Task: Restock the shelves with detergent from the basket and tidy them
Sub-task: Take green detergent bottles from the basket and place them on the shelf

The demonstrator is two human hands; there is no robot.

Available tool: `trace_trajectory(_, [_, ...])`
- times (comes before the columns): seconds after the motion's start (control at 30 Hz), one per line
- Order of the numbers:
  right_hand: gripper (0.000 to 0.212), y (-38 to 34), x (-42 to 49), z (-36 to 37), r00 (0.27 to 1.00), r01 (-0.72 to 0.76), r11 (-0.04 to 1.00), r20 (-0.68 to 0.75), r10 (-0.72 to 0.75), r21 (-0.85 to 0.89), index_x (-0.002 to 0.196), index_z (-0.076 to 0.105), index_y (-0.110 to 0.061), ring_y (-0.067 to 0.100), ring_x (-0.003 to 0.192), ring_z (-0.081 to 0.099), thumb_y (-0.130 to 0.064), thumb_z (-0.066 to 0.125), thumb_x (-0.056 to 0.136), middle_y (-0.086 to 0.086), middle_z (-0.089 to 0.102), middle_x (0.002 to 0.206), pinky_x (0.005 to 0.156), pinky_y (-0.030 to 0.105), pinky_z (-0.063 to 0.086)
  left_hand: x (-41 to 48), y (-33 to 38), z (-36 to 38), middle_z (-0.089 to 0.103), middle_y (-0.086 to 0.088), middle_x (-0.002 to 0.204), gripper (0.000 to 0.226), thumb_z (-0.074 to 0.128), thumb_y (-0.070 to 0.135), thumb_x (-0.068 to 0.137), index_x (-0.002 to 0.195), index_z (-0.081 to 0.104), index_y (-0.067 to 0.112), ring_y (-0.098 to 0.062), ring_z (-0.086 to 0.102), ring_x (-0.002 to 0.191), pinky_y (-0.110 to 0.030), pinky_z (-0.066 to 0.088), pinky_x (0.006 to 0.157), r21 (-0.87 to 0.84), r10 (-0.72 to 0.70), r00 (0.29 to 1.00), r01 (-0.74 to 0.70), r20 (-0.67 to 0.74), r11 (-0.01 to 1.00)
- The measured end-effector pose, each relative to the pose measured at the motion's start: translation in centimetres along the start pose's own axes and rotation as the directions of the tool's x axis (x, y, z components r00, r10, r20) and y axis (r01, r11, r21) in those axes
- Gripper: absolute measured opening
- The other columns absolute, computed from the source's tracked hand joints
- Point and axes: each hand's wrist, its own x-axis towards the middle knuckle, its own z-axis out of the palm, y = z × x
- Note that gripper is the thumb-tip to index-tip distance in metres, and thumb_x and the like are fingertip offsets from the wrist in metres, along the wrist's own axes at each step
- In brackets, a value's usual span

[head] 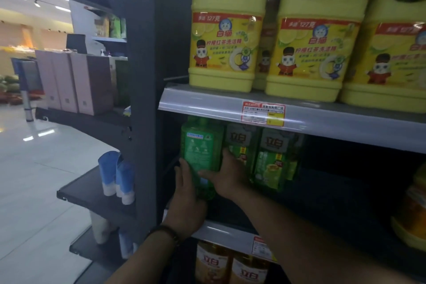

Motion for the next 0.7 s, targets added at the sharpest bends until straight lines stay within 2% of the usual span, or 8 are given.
trace_trajectory(0.1, [0.062, -0.3, 0.3, -0.6, 0.998, -0.015, 0.995, 0.066, 0.021, -0.098, 0.129, 0.061, -0.014, 0.024, 0.112, 0.069, -0.028, 0.094, 0.078, 0.005, 0.072, 0.128, 0.085, 0.026, 0.051, -0.3, 0.3, -0.1, -0.011, -0.016, 0.175, 0.110, 0.055, -0.006, 0.087, 0.165, -0.018, 0.020, -0.030, -0.007, 0.163, -0.026, 0.013, 0.119, 0.089, -0.038, 0.999, 0.036, 0.026, 0.995])
trace_trajectory(0.13, [0.061, -0.3, 0.1, -0.9, 0.996, -0.017, 0.992, 0.087, 0.027, -0.122, 0.127, 0.063, -0.016, 0.024, 0.112, 0.070, -0.030, 0.094, 0.078, 0.004, 0.073, 0.126, 0.087, 0.027, 0.053, -0.5, 0.3, 0.0, -0.005, -0.017, 0.175, 0.105, 0.058, -0.004, 0.089, 0.168, -0.010, 0.015, -0.030, -0.004, 0.163, -0.027, 0.014, 0.119, 0.114, -0.032, 0.999, 0.033, -0.006, 0.993])
trace_trajectory(0.2, [0.056, 0.1, -0.7, -1.5, 0.990, -0.019, 0.993, 0.135, 0.035, -0.115, 0.122, 0.066, -0.019, 0.023, 0.107, 0.073, -0.038, 0.093, 0.078, 0.001, 0.075, 0.121, 0.090, 0.033, 0.059, -1.5, 0.6, 0.0, 0.011, -0.017, 0.172, 0.093, 0.063, 0.004, 0.091, 0.167, 0.012, 0.013, -0.033, 0.013, 0.162, -0.032, 0.023, 0.124, 0.149, 0.014, 0.998, -0.006, -0.055, 0.989])
trace_trajectory(0.3, [0.045, 0.3, -3.5, -3.0, 0.986, 0.011, 0.989, 0.168, 0.015, -0.148, 0.120, 0.064, -0.021, 0.022, 0.101, 0.071, -0.041, 0.086, 0.085, 0.002, 0.074, 0.116, 0.090, 0.042, 0.061, -4.1, 1.2, 0.0, 0.029, -0.010, 0.161, 0.077, 0.069, 0.006, 0.090, 0.159, 0.036, 0.017, -0.031, 0.042, 0.145, -0.030, 0.036, 0.115, 0.206, 0.080, 0.995, -0.067, -0.058, 0.976])
trace_trajectory(0.43, [0.038, 1.8, -9.1, -6.1, 0.977, 0.051, 0.977, 0.215, -0.005, -0.208, 0.129, 0.062, -0.020, 0.018, 0.098, 0.065, -0.033, 0.077, 0.097, 0.003, 0.069, 0.117, 0.084, 0.033, 0.053, -8.2, 2.7, 0.5, 0.042, -0.006, 0.150, 0.060, 0.068, 0.009, 0.086, 0.142, 0.054, 0.023, -0.033, 0.039, 0.141, -0.045, 0.039, 0.116, 0.391, 0.240, 0.969, -0.202, -0.050, 0.898])
trace_trajectory(0.5, [0.028, 3.2, -12.5, -8.2, 0.969, 0.064, 0.974, 0.248, -0.008, -0.219, 0.124, 0.063, -0.028, 0.012, 0.095, 0.065, -0.037, 0.073, 0.099, -0.004, 0.068, 0.111, 0.083, 0.036, 0.057, -10.5, 3.5, 1.1, 0.050, 0.002, 0.133, 0.044, 0.067, 0.011, 0.086, 0.127, 0.058, 0.027, -0.025, 0.049, 0.125, -0.042, 0.047, 0.105, 0.370, 0.324, 0.944, -0.283, -0.054, 0.885])
trace_trajectory(0.57, [0.019, 5.0, -15.9, -10.3, 0.965, 0.069, 0.968, 0.261, -0.004, -0.241, 0.115, 0.066, -0.032, 0.008, 0.092, 0.067, -0.038, 0.072, 0.098, -0.011, 0.069, 0.105, 0.082, 0.038, 0.060, -13.3, 4.6, 2.0, 0.051, 0.013, 0.120, 0.033, 0.065, 0.015, 0.091, 0.117, 0.058, 0.033, -0.014, 0.055, 0.112, -0.034, 0.050, 0.094, 0.248, 0.314, 0.949, -0.307, 0.013, 0.919])
trace_trajectory(0.7, [0.015, 9.0, -22.9, -14.1, 0.959, 0.032, 0.952, 0.277, 0.056, -0.304, 0.103, 0.065, -0.037, 0.000, 0.087, 0.066, -0.039, 0.076, 0.094, -0.016, 0.069, 0.096, 0.078, 0.029, 0.058, -19.9, 4.2, 5.4, 0.058, 0.021, 0.123, 0.031, 0.065, 0.021, 0.092, 0.117, 0.061, 0.039, -0.003, 0.059, 0.111, -0.024, 0.051, 0.094, 0.192, 0.232, 0.920, -0.301, 0.317, 0.934])
